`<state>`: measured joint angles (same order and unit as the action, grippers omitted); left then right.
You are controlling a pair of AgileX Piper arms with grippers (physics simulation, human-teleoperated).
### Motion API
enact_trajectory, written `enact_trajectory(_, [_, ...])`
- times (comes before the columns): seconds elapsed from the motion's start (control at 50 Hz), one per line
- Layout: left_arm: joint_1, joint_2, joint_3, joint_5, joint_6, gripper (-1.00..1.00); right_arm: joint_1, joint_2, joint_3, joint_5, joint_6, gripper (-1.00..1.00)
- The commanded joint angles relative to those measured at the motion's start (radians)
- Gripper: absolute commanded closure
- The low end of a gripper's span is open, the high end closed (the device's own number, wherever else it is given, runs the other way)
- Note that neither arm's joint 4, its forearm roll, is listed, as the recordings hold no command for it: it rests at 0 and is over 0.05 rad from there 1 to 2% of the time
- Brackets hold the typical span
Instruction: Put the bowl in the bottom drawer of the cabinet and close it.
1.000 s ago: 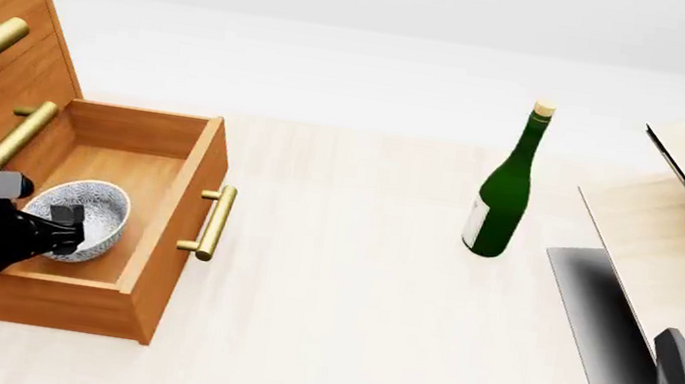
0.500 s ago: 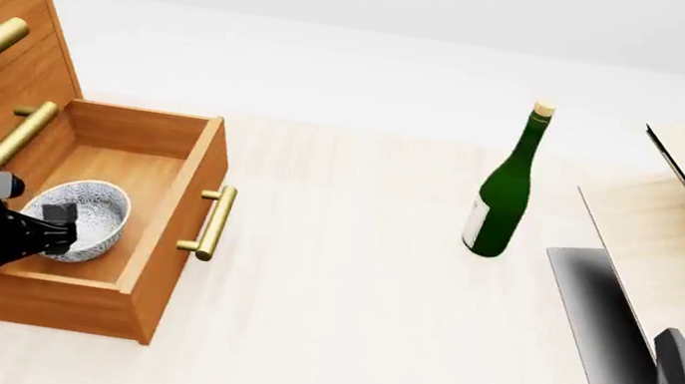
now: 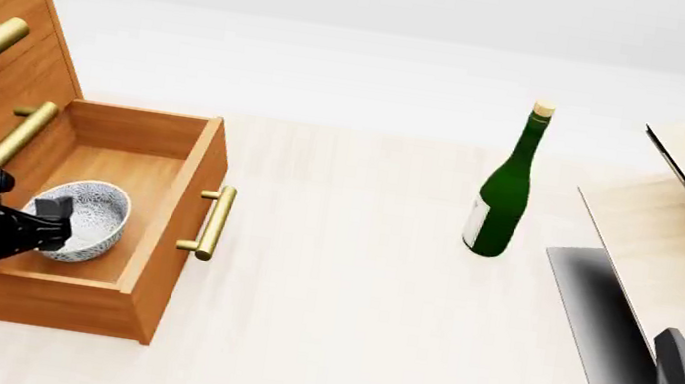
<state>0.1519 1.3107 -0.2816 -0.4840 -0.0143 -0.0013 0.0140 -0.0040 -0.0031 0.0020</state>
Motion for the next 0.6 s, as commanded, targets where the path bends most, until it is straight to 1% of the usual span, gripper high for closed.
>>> enact_trajectory(0.02, [-0.023, -0.051, 0.004, 0.035, -0.019, -1.0, 0.0, 0.0, 0.0, 0.0, 0.0, -1.0])
enact_trajectory(0.28, [-0.054, -0.129, 0.013, 0.085, -0.017, -1.0, 0.0, 0.0, 0.0, 0.0, 0.0, -1.0])
enact_trajectory(0.6, [-0.085, -0.247, 0.009, 0.186, -0.022, -1.0, 0.0, 0.0, 0.0, 0.0, 0.0, -1.0])
